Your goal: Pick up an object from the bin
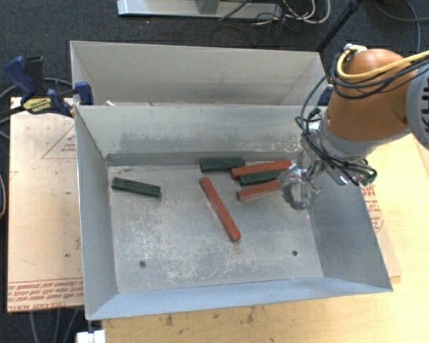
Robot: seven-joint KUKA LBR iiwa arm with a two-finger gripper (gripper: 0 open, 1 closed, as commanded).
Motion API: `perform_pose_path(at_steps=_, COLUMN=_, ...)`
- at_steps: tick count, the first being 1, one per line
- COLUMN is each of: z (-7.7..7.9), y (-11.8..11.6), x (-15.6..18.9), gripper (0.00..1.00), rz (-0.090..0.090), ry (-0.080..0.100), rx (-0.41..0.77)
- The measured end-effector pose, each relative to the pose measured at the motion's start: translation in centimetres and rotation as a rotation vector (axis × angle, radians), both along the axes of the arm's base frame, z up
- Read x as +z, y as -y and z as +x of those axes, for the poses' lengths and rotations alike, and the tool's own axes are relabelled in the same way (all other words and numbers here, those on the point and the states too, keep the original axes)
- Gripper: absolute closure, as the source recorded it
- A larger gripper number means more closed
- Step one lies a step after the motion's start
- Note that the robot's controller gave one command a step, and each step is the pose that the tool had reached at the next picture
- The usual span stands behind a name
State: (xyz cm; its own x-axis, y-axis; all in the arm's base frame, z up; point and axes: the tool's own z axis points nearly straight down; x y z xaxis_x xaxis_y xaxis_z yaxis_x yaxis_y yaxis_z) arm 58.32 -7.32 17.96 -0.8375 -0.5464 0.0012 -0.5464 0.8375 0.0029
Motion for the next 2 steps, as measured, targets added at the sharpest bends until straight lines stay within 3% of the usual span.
perform_pose_path(at_steps=1, z=0.1, y=-0.1, x=0.2, gripper=0.0, rz=0.0, ry=0.004, rx=-0.001)
perform_pose_path(at_steps=2, z=6.4, y=-0.3, x=-11.2, gripper=0.0, rz=0.003, ry=0.009, rx=-0.102)
